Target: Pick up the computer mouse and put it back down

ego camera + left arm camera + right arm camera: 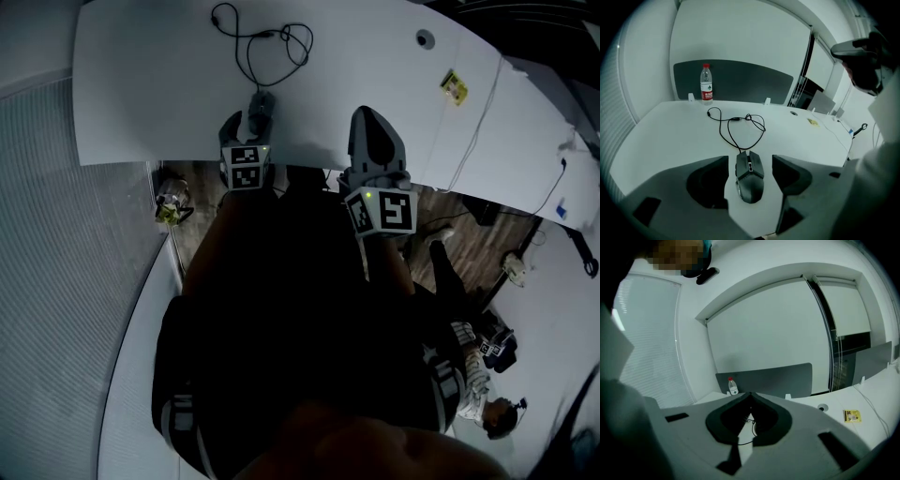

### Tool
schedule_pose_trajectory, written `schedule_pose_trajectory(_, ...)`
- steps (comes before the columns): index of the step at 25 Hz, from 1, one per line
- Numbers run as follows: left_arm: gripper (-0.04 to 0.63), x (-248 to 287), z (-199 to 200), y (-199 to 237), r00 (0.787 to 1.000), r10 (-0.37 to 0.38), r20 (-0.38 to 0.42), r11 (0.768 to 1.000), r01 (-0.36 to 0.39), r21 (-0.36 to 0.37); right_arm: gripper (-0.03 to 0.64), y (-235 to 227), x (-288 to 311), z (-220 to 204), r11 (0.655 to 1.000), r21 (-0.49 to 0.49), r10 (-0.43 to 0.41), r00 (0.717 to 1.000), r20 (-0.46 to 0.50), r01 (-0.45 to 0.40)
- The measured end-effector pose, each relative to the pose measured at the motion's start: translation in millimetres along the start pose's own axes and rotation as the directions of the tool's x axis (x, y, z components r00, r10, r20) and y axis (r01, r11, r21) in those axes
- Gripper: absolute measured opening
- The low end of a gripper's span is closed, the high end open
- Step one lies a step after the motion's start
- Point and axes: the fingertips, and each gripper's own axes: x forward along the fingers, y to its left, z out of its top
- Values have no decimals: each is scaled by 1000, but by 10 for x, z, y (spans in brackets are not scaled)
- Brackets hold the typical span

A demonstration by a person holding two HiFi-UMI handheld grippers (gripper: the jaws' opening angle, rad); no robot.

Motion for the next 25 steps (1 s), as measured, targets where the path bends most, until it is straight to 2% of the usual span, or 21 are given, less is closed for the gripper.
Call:
schedule_pose_trajectory(11, 291, 484, -264, 4, 991, -11, -131, 999, 16, 38, -2, -232, 148, -127, 999, 18, -36, 998, -44, 37)
schedule_pose_trajectory(25, 304, 759, -382, -24, 980, -3, -201, 999, 13, 50, -2, -325, 293, -215, 998, 40, -52, 996, -70, 55)
